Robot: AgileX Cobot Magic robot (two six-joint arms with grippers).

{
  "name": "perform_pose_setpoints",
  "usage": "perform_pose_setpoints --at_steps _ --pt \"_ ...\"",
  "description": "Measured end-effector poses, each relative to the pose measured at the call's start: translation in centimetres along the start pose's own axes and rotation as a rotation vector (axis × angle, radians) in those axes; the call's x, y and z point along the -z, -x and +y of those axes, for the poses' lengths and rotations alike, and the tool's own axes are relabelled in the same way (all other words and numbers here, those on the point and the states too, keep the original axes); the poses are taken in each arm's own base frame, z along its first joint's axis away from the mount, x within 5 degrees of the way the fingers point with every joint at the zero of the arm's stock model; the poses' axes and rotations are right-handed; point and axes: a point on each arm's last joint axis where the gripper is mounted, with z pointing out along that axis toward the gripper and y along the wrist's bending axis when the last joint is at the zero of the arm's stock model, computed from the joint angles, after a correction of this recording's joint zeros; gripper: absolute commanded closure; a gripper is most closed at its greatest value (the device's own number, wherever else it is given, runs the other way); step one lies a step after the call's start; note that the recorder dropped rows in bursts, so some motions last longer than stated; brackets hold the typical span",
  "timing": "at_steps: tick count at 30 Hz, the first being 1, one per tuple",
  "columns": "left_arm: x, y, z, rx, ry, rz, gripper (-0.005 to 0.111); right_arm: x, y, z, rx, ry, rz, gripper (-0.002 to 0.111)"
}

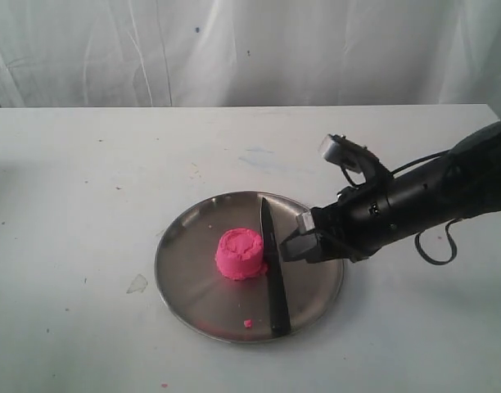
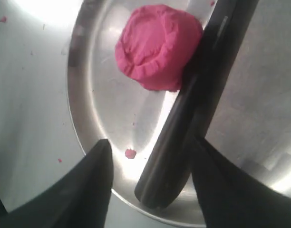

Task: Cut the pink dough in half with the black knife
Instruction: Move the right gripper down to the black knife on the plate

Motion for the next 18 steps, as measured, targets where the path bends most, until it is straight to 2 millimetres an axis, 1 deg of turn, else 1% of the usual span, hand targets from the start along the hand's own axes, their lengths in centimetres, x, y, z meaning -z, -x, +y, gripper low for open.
perform_pose_setpoints --at_steps 2,6,12,18 --pt "0.0 0.0 0.0 0.000 0.000 0.000 0.107 -1.1 -0.4 -0.6 -0.018 0.005 0.038 0.056" --pt "0.0 0.0 0.0 0.000 0.000 0.000 0.107 -2.3 -0.6 -0.2 0.019 0.006 0.079 0.056" --pt "0.0 0.0 0.0 0.000 0.000 0.000 0.107 -3.6 -0.8 -0.8 0.034 -0.026 0.110 0.056" --pt "0.0 0.0 0.0 0.000 0.000 0.000 0.107 -4.7 -0.7 -1.0 0.044 -0.032 0.130 0.056"
